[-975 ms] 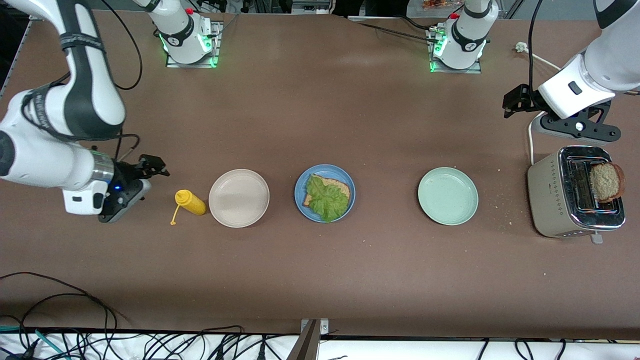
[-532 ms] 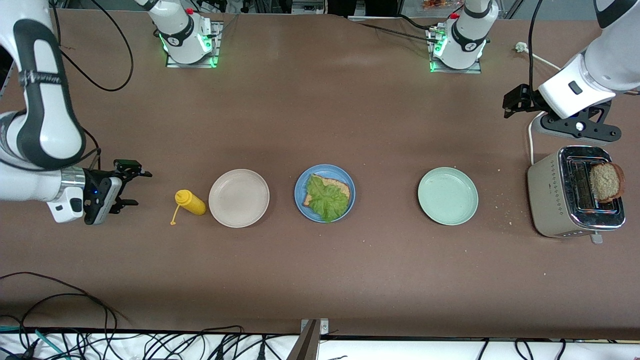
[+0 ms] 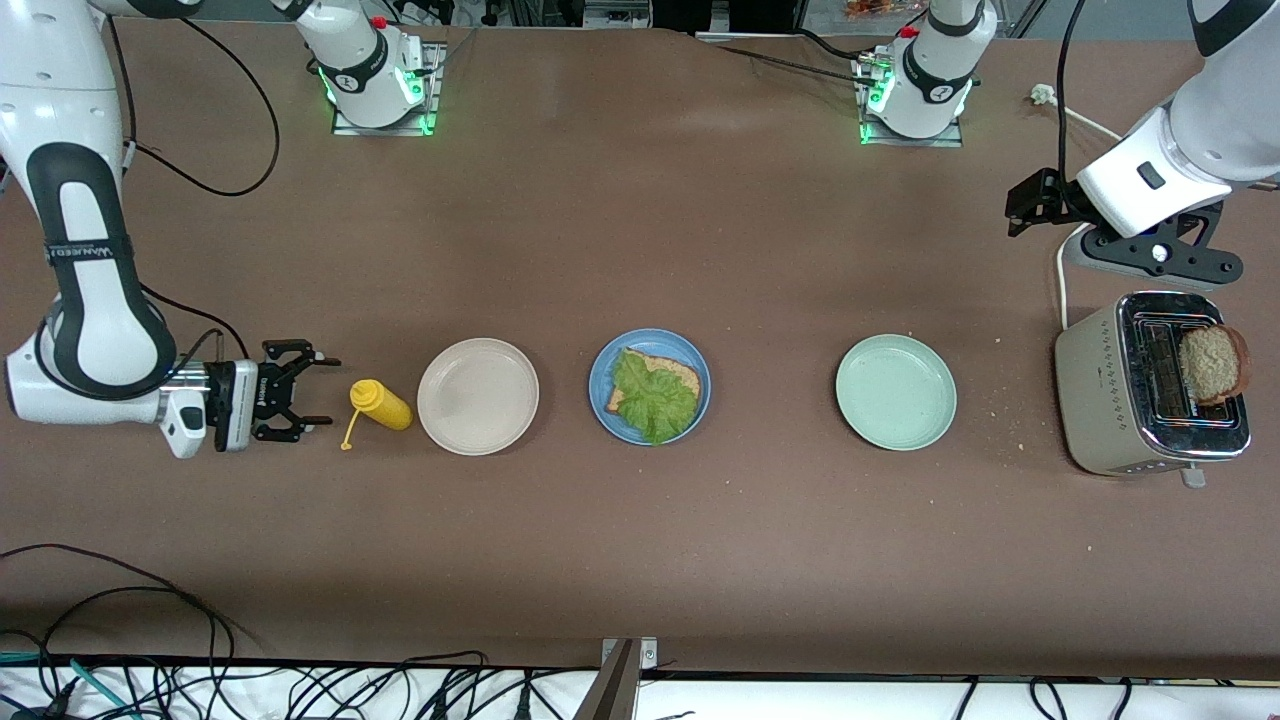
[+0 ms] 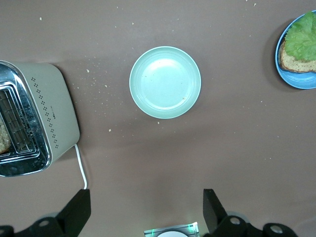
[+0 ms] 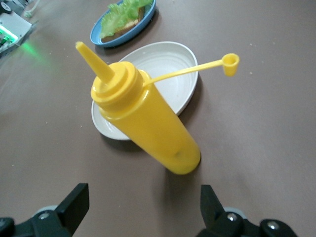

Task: Make sandwich in blue plate with both arms
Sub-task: 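Close the right gripper around the yellow mustard bottle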

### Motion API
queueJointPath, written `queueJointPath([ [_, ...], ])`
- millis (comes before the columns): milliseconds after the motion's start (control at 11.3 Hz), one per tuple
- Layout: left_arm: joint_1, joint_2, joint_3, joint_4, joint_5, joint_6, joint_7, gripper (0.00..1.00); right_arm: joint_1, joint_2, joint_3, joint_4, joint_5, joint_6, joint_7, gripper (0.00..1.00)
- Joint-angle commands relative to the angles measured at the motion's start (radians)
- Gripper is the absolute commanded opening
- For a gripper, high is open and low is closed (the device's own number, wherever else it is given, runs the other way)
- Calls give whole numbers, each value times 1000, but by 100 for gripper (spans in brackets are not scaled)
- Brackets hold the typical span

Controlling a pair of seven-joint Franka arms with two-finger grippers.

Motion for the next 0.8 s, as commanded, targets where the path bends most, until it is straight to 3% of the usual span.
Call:
queueJointPath([
  [0,1,10,1,25,-9,-7,-3,100,-9,58,21,8,110,14,-151,100],
  [177,0,10,1,25,-9,-7,-3,100,-4,91,38,8,169,29,-235,100],
  [709,0,10,1,25,-8,-7,-3,100,10,112,79,9,177,121,-271,100],
])
